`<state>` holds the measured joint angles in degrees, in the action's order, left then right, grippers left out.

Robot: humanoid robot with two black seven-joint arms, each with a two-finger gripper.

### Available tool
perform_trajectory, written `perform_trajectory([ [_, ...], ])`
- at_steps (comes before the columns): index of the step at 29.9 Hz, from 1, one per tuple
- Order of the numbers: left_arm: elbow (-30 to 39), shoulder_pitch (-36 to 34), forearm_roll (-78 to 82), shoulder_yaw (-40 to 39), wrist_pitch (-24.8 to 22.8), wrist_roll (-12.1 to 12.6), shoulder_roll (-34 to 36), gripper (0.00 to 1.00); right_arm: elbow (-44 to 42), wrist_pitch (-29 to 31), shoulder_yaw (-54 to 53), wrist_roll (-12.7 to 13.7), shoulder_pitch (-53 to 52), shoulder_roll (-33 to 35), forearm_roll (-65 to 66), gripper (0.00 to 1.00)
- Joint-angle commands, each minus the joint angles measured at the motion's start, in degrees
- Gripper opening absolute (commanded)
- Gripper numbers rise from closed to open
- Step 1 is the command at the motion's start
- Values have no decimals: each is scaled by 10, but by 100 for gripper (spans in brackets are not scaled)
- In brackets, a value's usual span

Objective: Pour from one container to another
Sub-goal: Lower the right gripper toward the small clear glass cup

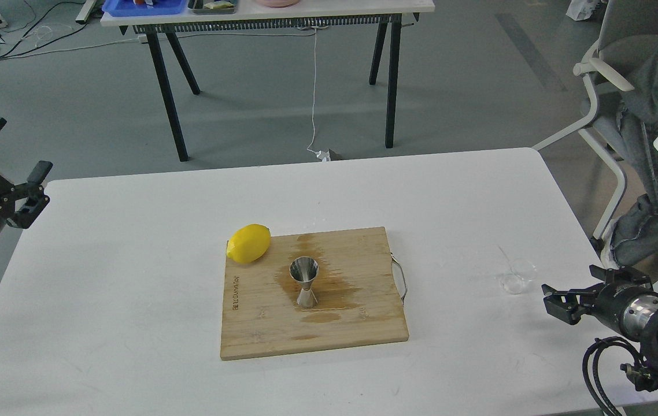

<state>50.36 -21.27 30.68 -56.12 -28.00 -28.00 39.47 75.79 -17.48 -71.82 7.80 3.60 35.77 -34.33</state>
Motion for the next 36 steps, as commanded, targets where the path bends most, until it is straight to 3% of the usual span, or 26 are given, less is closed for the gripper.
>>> perform_trajectory([
  [1,0,4,0,0,0,0,0,99,-13,0,18,0,-17,-25,34,98],
  [36,-23,7,0,2,0,0,-11,99,-94,3,58,-6,-100,-116,88,98],
])
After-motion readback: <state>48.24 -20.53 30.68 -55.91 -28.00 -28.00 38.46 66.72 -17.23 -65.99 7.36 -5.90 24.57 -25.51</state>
